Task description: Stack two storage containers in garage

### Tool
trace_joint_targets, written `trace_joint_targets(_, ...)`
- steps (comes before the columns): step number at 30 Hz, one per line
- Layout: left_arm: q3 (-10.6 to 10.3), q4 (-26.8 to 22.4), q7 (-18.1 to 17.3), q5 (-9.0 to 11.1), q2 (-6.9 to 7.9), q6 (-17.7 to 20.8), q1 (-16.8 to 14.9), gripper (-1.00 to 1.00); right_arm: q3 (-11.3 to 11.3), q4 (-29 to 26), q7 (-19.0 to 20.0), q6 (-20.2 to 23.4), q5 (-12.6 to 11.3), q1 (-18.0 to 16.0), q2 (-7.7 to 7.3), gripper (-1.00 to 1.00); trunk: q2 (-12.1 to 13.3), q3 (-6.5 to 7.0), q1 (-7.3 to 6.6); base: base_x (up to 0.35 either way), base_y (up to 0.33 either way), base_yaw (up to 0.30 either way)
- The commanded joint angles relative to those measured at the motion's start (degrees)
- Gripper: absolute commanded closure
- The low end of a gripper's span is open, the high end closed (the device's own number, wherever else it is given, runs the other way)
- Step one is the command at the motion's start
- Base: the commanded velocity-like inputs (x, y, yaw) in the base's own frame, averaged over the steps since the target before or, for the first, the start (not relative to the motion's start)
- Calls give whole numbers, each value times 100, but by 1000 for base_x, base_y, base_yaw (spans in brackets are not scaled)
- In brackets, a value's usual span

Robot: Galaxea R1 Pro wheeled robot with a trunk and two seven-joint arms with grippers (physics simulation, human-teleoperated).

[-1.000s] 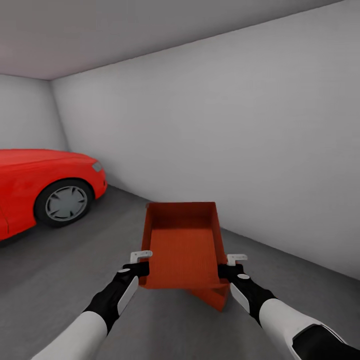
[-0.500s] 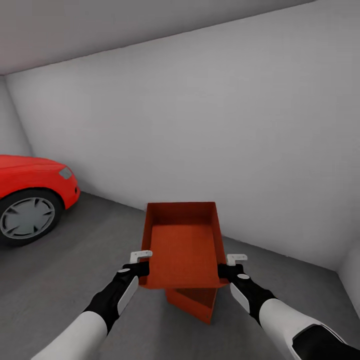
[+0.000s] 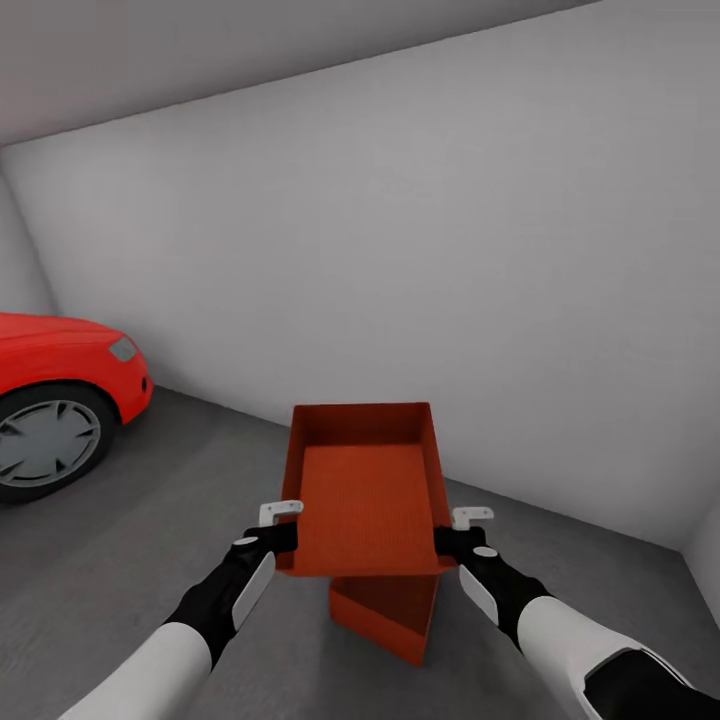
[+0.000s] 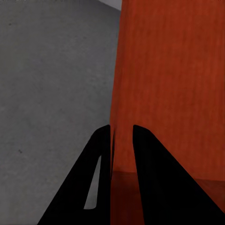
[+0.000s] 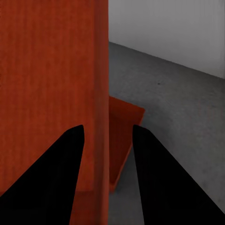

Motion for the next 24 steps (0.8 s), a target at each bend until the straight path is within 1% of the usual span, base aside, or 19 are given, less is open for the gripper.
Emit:
trace_joint_targets(1, 6, -27, 73, 27, 11, 11, -6, 100, 15, 38, -8, -26, -76, -3, -12, 100, -5, -2, 2, 0, 0, 0)
trace_joint_targets(11, 19, -34, 55, 7, 14, -6, -7, 100, -10, 27, -9, -36, -58, -4, -22, 100, -5, -2, 2, 14, 0, 0)
trace_joint_targets(17, 10, -18, 55, 28, 19, -7, -7, 100, -28, 34, -8, -18, -33, -3, -22, 100, -5, -2, 2, 267, 28, 0)
trace_joint_targets(24, 15, -17, 55, 36, 21, -7, -7, 100, -45, 26, -9, -6, -4, -4, -21, 100, -5, -2, 2, 319, 123, 0)
